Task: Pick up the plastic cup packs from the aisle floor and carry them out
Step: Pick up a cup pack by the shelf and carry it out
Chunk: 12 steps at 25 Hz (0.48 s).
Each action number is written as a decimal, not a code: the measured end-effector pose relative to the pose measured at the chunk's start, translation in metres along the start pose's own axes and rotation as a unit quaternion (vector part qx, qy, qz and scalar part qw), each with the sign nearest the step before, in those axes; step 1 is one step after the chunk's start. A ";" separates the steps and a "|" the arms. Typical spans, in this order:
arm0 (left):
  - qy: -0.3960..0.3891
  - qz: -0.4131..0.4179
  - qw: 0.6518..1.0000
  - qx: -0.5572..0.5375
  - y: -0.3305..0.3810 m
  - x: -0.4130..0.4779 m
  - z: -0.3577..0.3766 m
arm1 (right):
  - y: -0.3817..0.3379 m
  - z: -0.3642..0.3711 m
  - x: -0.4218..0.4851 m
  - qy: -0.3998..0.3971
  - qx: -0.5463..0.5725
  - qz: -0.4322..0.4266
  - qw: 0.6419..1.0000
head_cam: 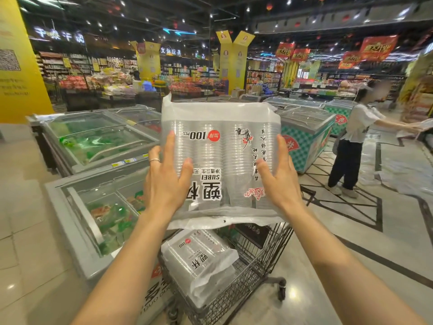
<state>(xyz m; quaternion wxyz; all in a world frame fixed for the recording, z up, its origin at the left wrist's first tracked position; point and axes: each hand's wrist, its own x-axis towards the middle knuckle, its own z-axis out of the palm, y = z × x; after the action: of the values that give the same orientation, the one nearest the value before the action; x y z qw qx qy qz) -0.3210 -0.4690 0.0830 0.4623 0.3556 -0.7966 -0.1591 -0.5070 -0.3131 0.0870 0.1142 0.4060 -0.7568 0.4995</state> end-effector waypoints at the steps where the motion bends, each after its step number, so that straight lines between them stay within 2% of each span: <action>1: -0.002 -0.005 1.000 0.004 -0.005 0.007 0.010 | 0.008 0.010 0.010 -0.006 -0.001 -0.002 1.000; 12: -0.005 -0.075 0.996 0.051 -0.040 0.071 0.141 | 0.123 0.099 0.124 -0.075 0.024 -0.002 0.997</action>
<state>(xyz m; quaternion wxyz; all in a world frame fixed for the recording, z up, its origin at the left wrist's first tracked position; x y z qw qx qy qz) -0.4463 -0.5580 0.0303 0.4263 0.4372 -0.7768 -0.1542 -0.6531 -0.4385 0.0302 0.0487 0.4464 -0.7503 0.4851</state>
